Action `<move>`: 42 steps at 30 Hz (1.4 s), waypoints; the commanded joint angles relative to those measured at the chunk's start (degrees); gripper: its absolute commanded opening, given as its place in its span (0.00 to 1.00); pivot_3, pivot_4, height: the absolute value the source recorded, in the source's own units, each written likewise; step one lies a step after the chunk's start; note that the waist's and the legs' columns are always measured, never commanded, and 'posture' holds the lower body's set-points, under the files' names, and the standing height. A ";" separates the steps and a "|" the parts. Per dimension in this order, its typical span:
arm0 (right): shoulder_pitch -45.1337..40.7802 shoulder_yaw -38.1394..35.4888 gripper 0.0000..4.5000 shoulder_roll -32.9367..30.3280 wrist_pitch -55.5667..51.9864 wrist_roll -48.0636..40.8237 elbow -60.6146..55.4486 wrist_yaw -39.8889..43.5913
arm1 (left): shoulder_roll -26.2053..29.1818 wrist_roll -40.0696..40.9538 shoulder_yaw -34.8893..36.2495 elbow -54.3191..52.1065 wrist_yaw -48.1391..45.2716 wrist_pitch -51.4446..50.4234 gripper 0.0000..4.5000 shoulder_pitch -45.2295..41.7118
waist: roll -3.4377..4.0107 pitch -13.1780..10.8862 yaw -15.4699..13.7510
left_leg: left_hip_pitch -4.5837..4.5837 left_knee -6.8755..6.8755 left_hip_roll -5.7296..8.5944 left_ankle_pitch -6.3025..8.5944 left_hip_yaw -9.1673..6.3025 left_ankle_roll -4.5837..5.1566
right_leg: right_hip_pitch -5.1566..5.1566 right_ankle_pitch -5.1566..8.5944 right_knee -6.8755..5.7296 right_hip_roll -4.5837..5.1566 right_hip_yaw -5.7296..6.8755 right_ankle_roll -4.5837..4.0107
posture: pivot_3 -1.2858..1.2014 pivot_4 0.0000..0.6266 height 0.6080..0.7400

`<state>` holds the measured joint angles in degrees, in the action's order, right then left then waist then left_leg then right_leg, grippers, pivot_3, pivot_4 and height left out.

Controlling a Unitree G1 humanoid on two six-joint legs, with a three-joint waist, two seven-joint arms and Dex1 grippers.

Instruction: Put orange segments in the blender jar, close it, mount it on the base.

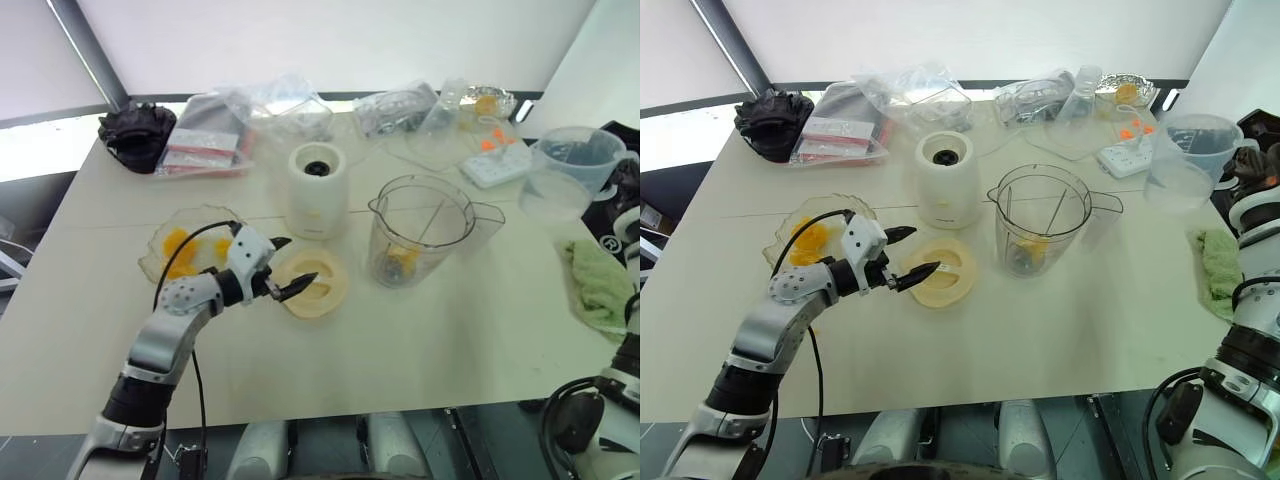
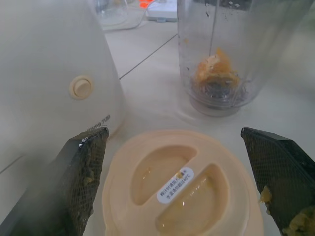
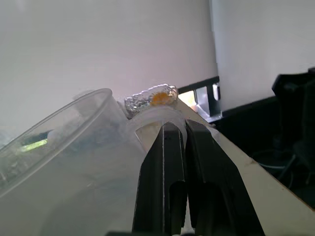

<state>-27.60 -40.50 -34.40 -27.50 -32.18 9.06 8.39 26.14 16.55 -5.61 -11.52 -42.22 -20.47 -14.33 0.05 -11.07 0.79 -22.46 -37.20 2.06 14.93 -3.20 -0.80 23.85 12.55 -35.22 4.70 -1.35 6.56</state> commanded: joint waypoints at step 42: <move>3.35 1.07 0.01 8.86 29.31 3.68 18.44 -2.01 | 4.93 5.78 5.46 -10.20 1.49 -5.74 1.00 2.67 | 0.10 0.02 0.31 | 0.08 0.00 0.00 -0.01 0.08 -0.01 | 0.00 0.00 -0.07 -0.05 -0.09 0.00 | 0.52 0.24 1.00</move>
<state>-22.45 -38.58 -23.75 -0.74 -28.34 28.72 6.06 30.60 21.84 -1.22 -19.08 -40.99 -26.15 -11.59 0.15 -11.05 1.10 -22.38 -37.21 2.05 14.93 -3.12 -0.81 23.84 12.56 -35.30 4.64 -1.45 6.56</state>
